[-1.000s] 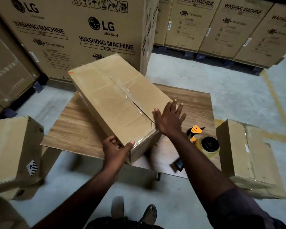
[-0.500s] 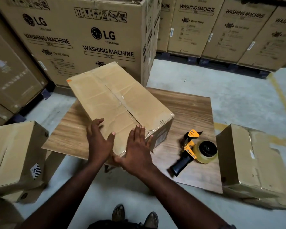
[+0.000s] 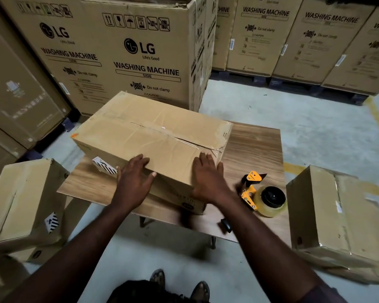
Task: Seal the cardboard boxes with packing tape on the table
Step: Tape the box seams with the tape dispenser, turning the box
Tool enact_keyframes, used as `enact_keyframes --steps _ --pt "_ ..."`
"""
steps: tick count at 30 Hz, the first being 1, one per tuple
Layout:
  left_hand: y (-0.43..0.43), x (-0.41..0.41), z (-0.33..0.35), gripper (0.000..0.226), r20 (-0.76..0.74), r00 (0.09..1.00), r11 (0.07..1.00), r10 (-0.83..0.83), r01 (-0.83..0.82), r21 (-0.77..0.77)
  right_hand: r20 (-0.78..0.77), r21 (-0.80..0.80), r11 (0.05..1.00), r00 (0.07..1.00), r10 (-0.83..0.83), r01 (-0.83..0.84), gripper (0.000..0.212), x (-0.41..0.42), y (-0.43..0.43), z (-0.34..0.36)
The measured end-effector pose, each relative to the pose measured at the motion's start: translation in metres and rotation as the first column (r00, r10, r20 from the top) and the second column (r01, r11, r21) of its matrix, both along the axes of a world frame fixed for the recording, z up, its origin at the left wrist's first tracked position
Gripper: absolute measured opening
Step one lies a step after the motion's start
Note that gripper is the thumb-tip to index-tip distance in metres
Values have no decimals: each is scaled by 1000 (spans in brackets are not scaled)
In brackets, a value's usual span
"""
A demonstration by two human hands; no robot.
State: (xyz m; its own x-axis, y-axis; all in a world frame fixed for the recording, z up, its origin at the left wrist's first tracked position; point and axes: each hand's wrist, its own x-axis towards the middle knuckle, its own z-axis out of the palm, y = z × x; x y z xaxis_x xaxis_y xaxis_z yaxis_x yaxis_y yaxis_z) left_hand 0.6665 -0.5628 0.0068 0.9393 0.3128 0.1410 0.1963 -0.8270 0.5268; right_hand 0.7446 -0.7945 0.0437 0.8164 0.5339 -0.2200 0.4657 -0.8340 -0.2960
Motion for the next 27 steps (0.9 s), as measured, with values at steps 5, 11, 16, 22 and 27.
enact_keyframes --steps 5,11,16,22,27 --pt "50 13 2 64 -35 999 999 9 -7 51 162 38 986 973 -163 159 102 -27 22 -27" --pt "113 26 8 64 -124 990 987 67 -47 156 197 17 998 979 -58 56 93 9 -5 -29" --pt "92 33 14 68 -122 989 973 -82 106 207 220 -5 977 954 -205 211 71 88 -34 -21" --pt "131 55 15 61 -146 989 966 -31 67 251 204 87 895 872 -445 437 82 48 42 -31" --pt "137 46 1 68 -99 994 930 54 -14 368 148 165 888 880 -452 428 83 38 56 -38"
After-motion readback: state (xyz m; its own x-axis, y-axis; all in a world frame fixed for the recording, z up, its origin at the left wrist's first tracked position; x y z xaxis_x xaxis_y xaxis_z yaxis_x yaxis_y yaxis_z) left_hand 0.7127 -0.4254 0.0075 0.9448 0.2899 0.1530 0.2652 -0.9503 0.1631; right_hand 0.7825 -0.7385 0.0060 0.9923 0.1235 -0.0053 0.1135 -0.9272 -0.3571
